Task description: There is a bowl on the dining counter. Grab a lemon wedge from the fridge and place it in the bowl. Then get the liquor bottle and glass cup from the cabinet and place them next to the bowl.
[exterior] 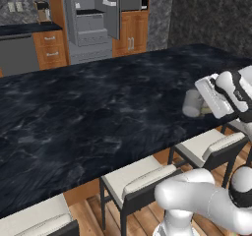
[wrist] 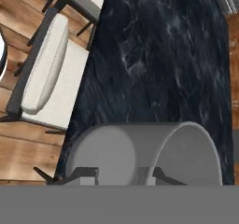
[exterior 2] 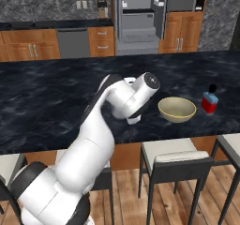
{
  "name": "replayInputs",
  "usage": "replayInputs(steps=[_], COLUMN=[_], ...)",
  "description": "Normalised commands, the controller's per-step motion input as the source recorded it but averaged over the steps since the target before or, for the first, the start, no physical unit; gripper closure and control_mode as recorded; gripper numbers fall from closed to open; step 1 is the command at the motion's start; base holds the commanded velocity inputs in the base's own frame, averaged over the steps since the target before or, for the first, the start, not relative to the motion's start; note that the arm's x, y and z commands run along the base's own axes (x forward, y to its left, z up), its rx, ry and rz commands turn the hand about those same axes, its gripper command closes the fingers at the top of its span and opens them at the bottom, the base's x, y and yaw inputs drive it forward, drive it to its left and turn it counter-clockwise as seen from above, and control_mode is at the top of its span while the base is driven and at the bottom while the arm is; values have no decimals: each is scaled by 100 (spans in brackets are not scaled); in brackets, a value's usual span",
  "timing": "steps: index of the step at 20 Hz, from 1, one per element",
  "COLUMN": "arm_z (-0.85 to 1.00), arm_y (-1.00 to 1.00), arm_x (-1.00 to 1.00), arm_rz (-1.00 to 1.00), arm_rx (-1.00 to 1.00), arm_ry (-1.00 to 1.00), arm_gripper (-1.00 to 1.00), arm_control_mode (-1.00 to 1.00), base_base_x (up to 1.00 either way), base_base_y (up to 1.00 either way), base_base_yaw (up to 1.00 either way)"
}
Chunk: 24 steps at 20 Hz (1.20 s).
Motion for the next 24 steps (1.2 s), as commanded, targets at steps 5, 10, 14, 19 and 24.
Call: replayInputs(steps=[5,10,14,19,24], arm_z=[-58,-57,-46,-30,-32], arm_y=[-30,-25,-16,-16,-6], arm_x=[88,83,62,47,45], arm_rz=[12,9,6,4,5], arm_rx=[-2,-3,-4,0,0], arm_ry=[1,3,0,0,-3], arm_gripper=[100,100,100,100,100], arm_control_mode=[-100,-100,-100,-100,-100], base_base_x=[0,0,0,0,0], base_base_y=[0,0,0,0,0], base_base_yaw=[0,0,0,0,0])
